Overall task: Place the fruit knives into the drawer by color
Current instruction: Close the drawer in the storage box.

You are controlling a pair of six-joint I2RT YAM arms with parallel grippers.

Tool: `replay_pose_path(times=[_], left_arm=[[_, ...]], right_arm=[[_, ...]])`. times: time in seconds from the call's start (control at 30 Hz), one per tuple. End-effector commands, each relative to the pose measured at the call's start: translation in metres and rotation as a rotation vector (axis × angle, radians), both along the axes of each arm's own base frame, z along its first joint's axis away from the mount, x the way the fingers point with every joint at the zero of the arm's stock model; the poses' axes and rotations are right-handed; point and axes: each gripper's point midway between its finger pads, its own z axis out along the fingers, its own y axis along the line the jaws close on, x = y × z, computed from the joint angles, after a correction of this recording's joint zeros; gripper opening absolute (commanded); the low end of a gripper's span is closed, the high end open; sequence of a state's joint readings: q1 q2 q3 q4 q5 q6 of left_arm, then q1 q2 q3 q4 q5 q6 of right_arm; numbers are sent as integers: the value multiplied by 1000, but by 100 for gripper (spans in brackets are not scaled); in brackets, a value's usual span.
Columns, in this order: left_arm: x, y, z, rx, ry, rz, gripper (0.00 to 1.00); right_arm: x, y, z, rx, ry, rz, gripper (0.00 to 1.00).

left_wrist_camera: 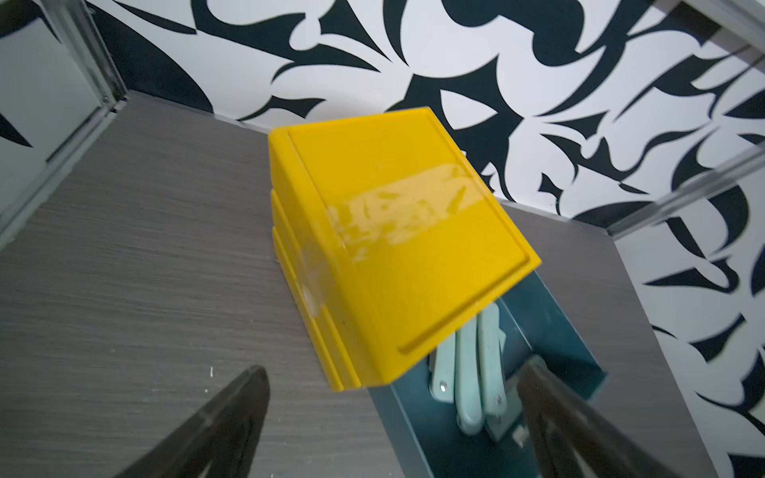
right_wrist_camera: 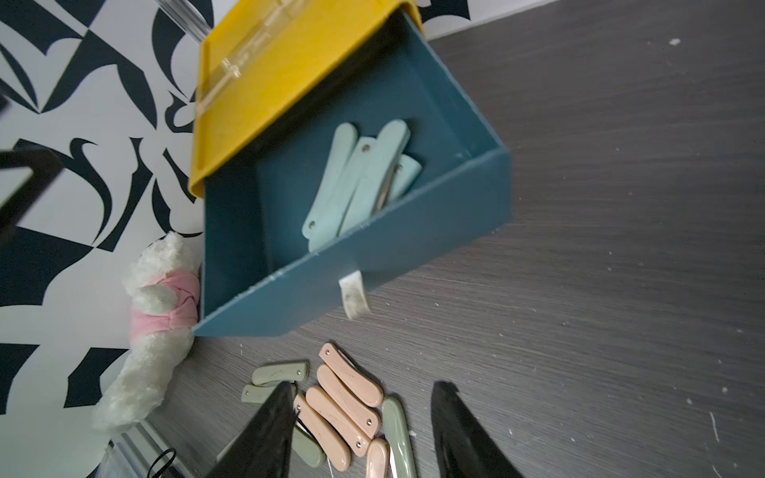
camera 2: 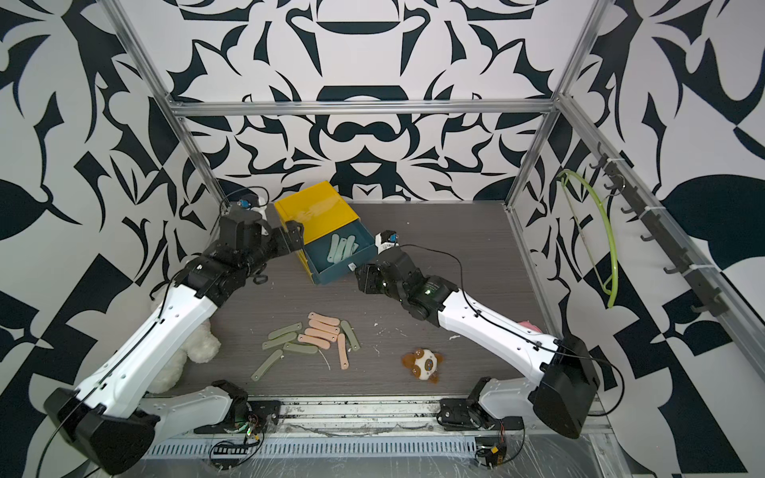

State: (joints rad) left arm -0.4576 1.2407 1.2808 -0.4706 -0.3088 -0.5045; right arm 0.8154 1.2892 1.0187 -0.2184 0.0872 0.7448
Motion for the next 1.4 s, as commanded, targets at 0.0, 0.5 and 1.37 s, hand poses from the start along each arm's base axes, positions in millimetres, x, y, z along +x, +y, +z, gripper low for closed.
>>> replay_pose_path(times=[0.0,0.5,1.37], left_arm=[[24,3,-18,107,50,39,99],[50,12,-84,183,234,73,99],[39,3,-101,144,280,22,99]], right_arm=[[4,1,17,99,-26,-49,56],[41,39,2,102,-18,-59,57],[130,93,-9,193,-34,-135,58]])
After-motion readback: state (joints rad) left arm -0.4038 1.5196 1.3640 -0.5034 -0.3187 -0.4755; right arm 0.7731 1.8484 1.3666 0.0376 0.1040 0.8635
